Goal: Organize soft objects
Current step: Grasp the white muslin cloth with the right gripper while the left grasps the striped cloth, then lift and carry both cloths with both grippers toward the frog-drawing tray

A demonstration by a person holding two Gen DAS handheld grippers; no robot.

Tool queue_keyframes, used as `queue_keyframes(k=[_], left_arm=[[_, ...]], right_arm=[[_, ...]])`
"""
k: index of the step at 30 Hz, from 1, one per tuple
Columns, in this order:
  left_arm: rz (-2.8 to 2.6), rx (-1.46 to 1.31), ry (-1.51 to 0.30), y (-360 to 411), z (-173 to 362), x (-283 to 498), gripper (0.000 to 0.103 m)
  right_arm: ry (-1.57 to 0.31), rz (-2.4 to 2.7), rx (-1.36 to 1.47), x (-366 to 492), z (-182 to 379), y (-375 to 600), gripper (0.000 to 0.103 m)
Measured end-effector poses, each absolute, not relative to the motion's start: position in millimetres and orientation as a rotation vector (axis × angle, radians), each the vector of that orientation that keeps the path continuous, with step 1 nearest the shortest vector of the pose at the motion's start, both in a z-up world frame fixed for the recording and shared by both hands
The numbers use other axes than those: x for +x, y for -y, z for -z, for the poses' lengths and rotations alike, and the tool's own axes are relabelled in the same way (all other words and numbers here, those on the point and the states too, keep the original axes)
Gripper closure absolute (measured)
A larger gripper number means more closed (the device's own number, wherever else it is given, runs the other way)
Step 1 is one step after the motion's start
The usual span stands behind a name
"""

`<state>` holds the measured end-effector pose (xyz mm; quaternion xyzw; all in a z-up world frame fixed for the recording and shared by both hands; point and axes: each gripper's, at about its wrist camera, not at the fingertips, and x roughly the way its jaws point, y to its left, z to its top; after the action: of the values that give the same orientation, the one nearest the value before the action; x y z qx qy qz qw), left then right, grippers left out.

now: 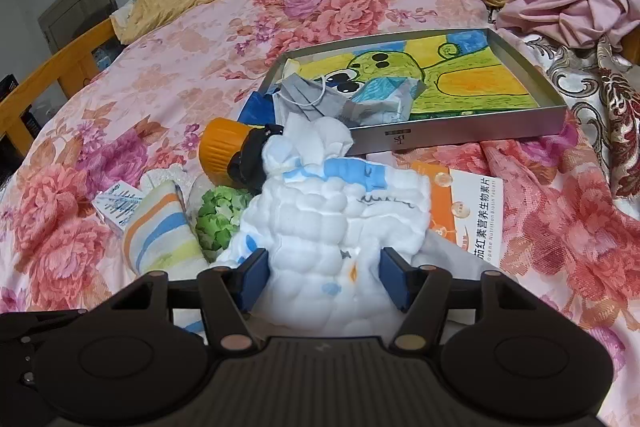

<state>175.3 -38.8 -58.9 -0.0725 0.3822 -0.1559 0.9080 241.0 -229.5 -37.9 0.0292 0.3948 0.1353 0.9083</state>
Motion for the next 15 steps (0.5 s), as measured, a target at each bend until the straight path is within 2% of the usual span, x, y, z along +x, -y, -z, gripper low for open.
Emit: queue_keyframes(k=[3, 5, 7, 15], left_arm=[[0.323, -0.158, -0.787, 38.6, 58.6, 174.5, 0.086], [0.324, -0.165, -0.784, 37.6, 58.2, 173.5, 0.088], [0.323, -0.172, -0.781, 36.9, 57.5, 172.8, 0.090], [0.331, -0.190, -0.754, 33.2, 54.7, 170.0, 0.093]], right_arm=[[-0.817, -0.287, 0.083, 241.8, 38.8, 232.1, 0.038], [-0.817, -0.299, 0.094, 241.5, 39.1, 232.8, 0.045], [-0.819, -0.320, 0.115, 240.8, 38.7, 232.9, 0.060], [-0.804, -0.338, 0.113, 232.5, 37.2, 230.9, 0.087]])
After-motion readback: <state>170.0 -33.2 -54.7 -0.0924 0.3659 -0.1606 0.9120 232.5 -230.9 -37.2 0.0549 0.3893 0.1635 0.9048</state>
